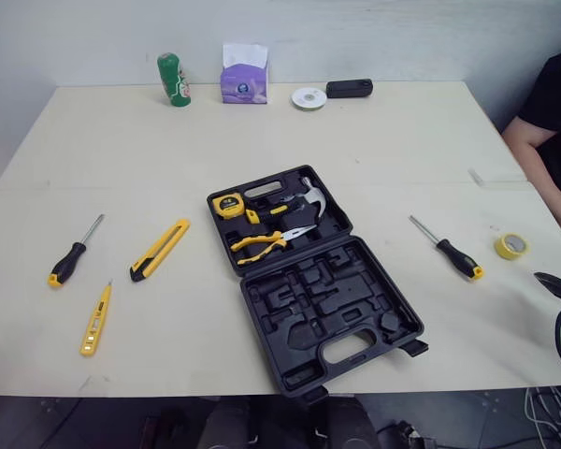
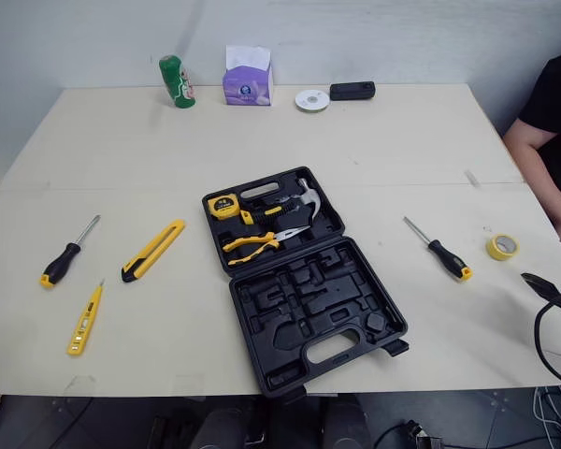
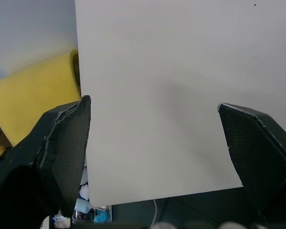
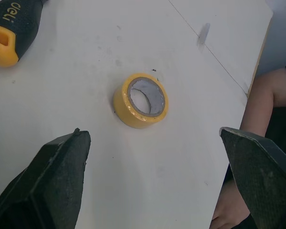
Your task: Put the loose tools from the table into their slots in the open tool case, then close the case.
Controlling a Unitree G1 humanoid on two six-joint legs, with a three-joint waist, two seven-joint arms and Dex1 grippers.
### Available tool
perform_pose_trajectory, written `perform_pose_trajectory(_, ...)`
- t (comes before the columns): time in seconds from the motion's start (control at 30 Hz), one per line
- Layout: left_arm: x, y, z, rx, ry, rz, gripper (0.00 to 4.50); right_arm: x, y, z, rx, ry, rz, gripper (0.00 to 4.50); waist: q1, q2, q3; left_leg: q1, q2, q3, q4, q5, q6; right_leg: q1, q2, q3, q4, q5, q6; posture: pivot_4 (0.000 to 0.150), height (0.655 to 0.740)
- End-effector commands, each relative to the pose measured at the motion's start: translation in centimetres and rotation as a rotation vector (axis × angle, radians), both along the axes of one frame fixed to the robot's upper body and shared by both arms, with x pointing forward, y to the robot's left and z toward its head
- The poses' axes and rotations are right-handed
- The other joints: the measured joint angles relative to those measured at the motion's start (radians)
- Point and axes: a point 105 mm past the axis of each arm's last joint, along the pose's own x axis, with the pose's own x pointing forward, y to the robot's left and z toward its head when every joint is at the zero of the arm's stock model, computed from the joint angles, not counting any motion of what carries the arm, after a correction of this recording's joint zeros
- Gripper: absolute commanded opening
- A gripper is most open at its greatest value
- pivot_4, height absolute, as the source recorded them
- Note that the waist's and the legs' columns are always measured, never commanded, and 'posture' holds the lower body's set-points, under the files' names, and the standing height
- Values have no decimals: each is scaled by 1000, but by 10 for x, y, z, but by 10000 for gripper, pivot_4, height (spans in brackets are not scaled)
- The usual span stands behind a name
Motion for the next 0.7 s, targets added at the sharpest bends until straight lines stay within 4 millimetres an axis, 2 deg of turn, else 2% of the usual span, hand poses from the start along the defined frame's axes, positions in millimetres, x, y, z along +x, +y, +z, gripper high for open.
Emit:
perform_pose_trajectory(0.03,-2,0,8,-15,-41,2,44862,4,2,5,31,-22,6,45000,-1,0,0,0,0,0,0,0,0,0,0,0,0,0,0,1500,7400)
perform_pose_trajectory(0.13,1,-7,13,-86,-86,-38,44862,10,5,3,35,-19,14,45000,-6,0,0,0,0,0,0,0,0,0,0,0,0,0,0,1500,7400)
perform_pose_trajectory(0.7,4,-16,15,-109,-91,-62,44862,13,5,-3,32,-26,9,45000,-6,0,0,0,0,1,2,0,2,0,0,0,0,0,0,1500,7400)
